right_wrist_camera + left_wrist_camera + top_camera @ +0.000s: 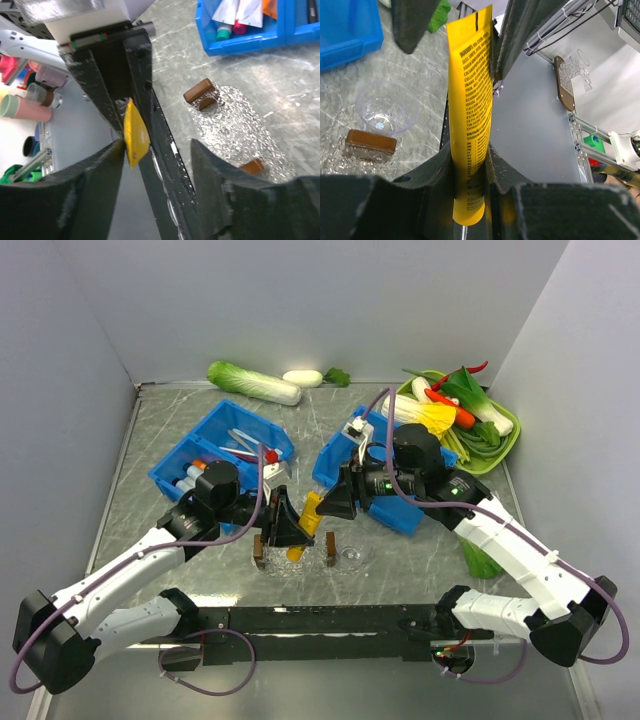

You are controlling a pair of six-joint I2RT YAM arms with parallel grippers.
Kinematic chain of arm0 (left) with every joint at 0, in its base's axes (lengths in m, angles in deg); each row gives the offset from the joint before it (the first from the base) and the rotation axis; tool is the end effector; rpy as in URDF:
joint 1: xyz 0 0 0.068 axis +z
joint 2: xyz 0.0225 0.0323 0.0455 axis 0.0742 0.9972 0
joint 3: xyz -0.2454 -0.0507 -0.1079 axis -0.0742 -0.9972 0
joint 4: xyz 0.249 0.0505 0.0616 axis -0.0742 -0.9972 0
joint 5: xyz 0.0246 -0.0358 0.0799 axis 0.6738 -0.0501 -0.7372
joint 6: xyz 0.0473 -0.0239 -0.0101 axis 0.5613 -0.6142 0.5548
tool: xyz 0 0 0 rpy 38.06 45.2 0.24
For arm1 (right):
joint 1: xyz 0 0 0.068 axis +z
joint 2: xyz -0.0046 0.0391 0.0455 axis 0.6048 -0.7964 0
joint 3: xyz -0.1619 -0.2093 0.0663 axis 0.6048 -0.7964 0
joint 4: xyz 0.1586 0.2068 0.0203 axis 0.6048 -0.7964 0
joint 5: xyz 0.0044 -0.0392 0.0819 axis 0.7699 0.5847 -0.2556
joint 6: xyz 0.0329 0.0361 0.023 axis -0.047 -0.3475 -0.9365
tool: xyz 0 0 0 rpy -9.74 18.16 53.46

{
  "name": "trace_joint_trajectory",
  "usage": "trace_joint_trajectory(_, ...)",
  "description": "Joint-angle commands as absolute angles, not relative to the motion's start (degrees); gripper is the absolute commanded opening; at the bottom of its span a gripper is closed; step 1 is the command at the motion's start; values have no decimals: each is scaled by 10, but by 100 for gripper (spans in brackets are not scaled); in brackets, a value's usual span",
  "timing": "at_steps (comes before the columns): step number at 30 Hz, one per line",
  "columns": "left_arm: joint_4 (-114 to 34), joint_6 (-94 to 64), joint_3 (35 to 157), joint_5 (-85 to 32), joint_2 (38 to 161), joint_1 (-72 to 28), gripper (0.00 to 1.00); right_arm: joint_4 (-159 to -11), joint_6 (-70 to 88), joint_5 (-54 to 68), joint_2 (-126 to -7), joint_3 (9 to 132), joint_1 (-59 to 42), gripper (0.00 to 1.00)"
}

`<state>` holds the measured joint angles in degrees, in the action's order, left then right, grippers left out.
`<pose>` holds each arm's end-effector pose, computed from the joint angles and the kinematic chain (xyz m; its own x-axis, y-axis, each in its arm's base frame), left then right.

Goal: Prepare toiletry sets of a toothbrush and toothpaste on the tray

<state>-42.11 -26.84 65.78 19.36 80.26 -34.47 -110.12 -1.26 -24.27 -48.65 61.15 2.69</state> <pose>0.1514 -0.1583 0.3081 -0.5573 0.1539 -0.8159 0.8278 0.0270 -0.5603 0.1668 0.1685 0.3844 -0.5585 -0.1662 -0.8127 -0.8152 0.2909 0.5008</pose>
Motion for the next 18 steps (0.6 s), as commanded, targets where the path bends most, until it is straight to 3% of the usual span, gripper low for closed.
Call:
trace_joint_trajectory(1, -413, -247, 665, 212, 807, -345, 1, -1059, -23, -267, -490, 634, 32, 58)
trace_joint_trajectory(10, -414, -246, 664, 201, 808, -345, 1, -1030, -46, -273, -497, 617, 34, 49)
trace_joint_trajectory(18, -416, -244, 665, 199, 812, -345, 1, -1032, -44, -276, -501, 616, 34, 36)
